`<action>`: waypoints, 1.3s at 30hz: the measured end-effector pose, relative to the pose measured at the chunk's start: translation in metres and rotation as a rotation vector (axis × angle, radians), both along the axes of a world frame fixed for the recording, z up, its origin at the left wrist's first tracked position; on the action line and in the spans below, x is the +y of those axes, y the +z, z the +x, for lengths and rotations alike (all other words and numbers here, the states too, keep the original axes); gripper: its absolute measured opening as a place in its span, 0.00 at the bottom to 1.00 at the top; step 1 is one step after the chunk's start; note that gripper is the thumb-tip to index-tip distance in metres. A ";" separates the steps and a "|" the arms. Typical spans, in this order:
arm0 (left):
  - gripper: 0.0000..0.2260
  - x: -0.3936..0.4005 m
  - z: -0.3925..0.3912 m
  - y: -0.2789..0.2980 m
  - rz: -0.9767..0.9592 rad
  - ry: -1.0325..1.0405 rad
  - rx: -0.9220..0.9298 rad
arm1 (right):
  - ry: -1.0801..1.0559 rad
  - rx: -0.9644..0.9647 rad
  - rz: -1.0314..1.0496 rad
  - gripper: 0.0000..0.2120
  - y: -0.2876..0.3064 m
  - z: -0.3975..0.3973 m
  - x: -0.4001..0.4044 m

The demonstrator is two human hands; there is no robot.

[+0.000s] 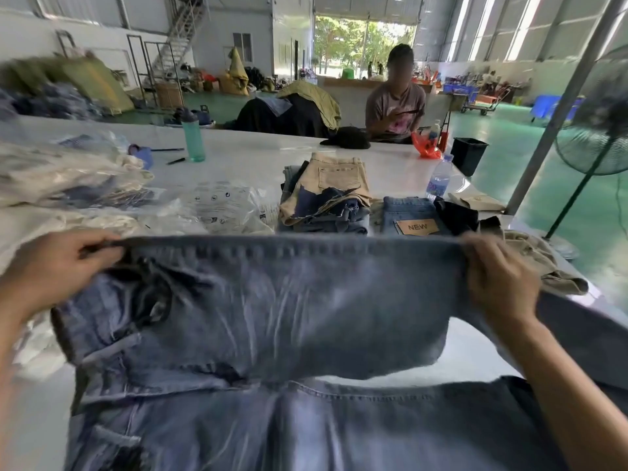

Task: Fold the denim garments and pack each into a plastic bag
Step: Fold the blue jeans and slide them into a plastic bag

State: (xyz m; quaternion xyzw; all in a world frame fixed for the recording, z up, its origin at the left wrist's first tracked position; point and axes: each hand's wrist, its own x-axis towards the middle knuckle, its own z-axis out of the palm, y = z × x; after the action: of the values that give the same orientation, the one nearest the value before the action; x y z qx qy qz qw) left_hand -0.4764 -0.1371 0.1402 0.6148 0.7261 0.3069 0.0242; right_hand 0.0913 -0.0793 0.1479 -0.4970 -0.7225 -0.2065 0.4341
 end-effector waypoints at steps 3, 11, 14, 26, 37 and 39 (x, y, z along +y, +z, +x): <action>0.09 0.037 0.048 0.004 -0.117 0.195 0.134 | -0.215 -0.129 -0.330 0.17 0.023 -0.045 0.062; 0.20 -0.023 0.094 -0.145 -0.419 0.403 0.089 | 0.091 -0.340 -0.794 0.20 -0.132 -0.065 -0.014; 0.21 -0.046 0.095 -0.174 -0.483 0.491 -0.050 | -0.042 -0.387 -1.023 0.23 -0.181 -0.030 -0.036; 0.18 -0.024 0.081 -0.167 -0.398 0.572 -0.073 | 0.103 -0.410 -1.291 0.09 -0.155 0.002 -0.022; 0.21 -0.041 0.096 -0.179 -0.137 0.331 0.245 | -0.144 -0.423 -1.065 0.26 -0.161 -0.021 0.022; 0.25 -0.040 0.115 -0.192 -0.299 0.178 0.320 | -0.210 -0.434 -1.190 0.28 -0.174 -0.018 0.018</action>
State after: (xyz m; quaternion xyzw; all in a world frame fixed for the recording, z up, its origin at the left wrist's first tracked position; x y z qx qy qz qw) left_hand -0.3617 -0.1771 -0.0516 0.5788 0.8094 0.0953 -0.0276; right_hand 0.0730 -0.0608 -0.0262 -0.6678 -0.7326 0.0925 -0.0944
